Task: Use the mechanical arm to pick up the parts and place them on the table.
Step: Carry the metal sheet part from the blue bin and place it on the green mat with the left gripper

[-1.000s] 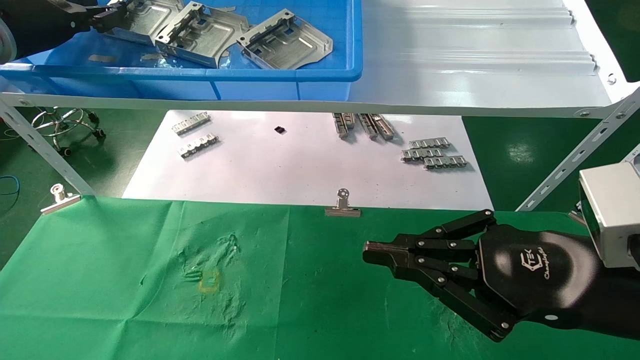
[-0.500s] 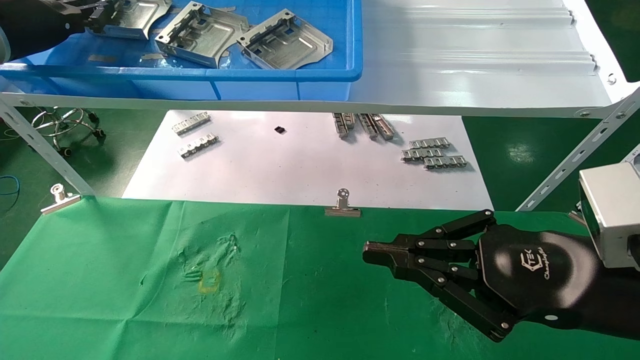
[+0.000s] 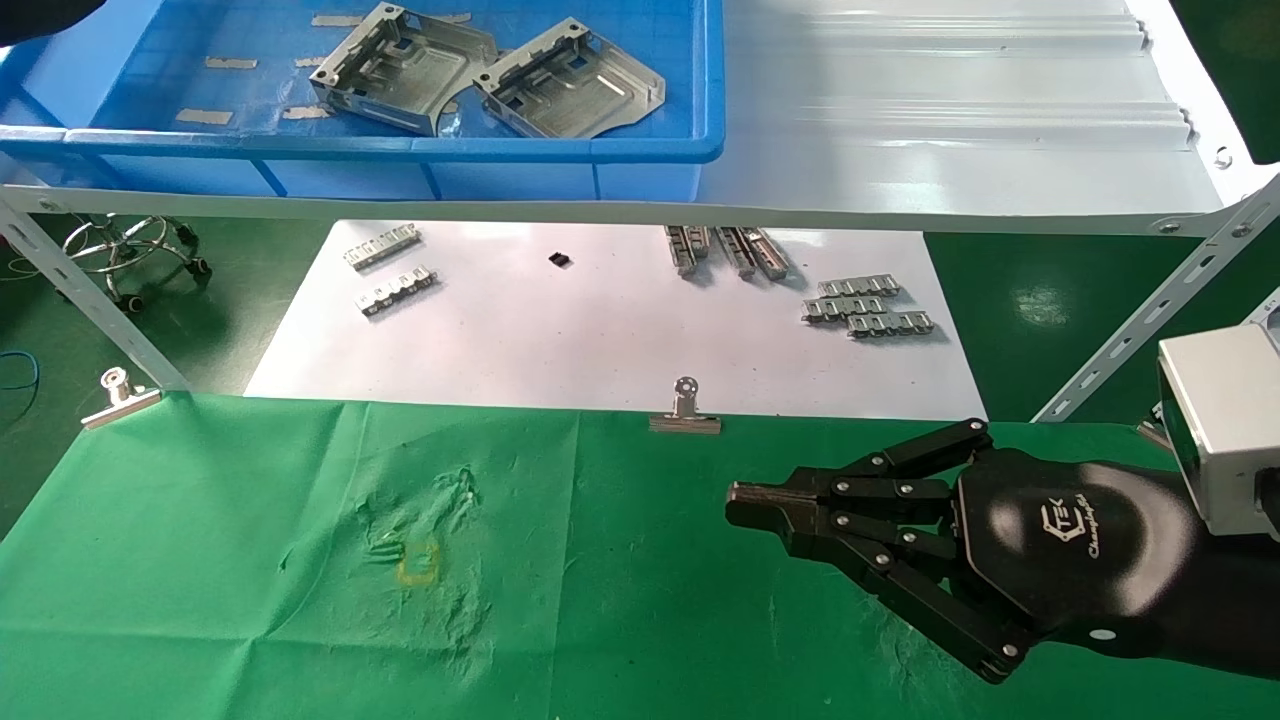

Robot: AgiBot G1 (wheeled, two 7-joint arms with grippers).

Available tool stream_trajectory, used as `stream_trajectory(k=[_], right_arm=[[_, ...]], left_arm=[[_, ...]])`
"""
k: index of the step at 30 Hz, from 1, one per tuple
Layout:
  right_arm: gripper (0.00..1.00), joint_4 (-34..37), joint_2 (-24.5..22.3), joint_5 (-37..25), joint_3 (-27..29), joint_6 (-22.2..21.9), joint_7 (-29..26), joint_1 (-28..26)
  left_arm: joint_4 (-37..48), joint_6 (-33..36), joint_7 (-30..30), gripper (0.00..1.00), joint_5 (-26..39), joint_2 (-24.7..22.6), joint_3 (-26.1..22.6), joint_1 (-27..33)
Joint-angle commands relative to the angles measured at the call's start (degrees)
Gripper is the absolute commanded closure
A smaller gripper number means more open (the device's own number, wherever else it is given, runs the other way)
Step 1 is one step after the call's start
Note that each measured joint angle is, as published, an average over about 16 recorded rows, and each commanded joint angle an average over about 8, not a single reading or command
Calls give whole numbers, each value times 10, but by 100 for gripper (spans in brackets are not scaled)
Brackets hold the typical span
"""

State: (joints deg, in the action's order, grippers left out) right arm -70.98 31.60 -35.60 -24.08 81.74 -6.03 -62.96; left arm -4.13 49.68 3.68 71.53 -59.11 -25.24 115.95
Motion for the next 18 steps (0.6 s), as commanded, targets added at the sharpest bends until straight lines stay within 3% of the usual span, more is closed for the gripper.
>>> stream_trajectory(k=[1, 11, 18], right_arm=[[100, 0, 0, 0, 0, 0, 0, 0], [100, 0, 0, 0, 0, 0, 0, 0], [100, 0, 0, 0, 0, 0, 0, 0]], left_arm=[[-9, 34, 9, 100, -7, 10, 5, 1], [-50, 354, 94, 100, -53, 83, 24, -44], [-138, 423, 156, 100, -82, 120, 3, -114]])
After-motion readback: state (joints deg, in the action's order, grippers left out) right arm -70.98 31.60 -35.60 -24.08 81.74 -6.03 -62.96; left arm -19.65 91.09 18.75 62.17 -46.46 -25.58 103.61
